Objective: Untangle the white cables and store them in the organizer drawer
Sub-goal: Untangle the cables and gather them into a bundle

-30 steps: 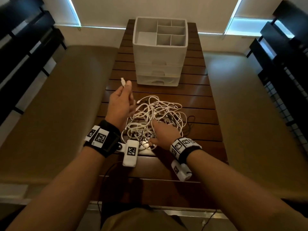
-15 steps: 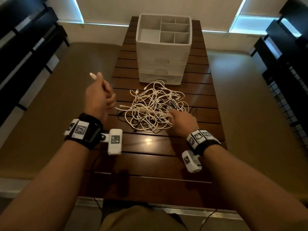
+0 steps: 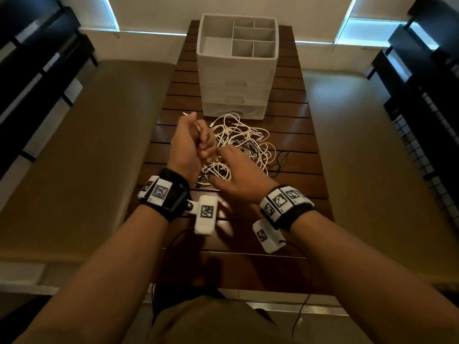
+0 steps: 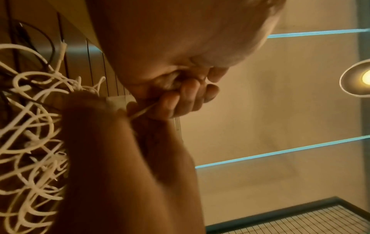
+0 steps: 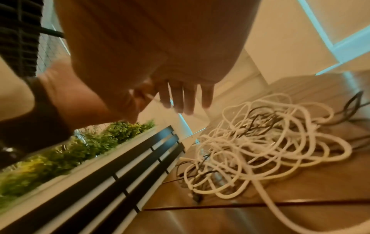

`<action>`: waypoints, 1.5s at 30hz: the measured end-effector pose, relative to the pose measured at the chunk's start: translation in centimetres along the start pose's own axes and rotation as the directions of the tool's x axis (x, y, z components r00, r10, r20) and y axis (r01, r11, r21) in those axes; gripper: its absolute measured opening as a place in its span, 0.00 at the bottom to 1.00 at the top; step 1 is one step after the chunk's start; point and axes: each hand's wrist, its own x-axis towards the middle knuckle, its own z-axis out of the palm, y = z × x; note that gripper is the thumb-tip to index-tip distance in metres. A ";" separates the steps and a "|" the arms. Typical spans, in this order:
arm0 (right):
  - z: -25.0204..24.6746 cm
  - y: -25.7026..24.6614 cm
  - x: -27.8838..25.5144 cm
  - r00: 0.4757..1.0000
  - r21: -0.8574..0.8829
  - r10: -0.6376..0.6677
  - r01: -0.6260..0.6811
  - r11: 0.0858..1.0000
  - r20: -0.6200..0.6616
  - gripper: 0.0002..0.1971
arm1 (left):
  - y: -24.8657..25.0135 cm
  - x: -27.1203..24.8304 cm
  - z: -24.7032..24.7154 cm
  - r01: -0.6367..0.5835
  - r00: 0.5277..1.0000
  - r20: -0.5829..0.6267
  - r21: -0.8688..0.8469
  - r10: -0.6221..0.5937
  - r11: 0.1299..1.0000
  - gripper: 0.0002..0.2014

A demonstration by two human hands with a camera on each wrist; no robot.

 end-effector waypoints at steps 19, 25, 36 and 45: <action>0.5 5.0 -4.6 0.950 0.025 0.237 -0.247 0.969 0.204 0.38 | -0.6 0.2 -2.8 0.081 0.997 -0.003 -0.047 -0.081 0.996 0.21; -3.2 7.8 1.5 0.837 -0.036 0.467 -0.496 0.867 -0.286 0.14 | -1.6 -0.3 -3.8 0.168 0.986 -0.026 0.049 -0.167 0.985 0.17; -2.9 5.8 5.1 0.829 0.047 0.322 -0.339 0.939 -0.458 0.08 | -2.6 -0.6 -2.8 0.265 0.964 -0.075 0.168 -0.256 0.950 0.21; -7.0 -0.2 5.4 0.800 0.406 0.266 -0.031 0.913 -0.537 0.05 | -3.2 -0.5 -1.7 0.198 0.976 -0.124 0.157 -0.180 0.967 0.23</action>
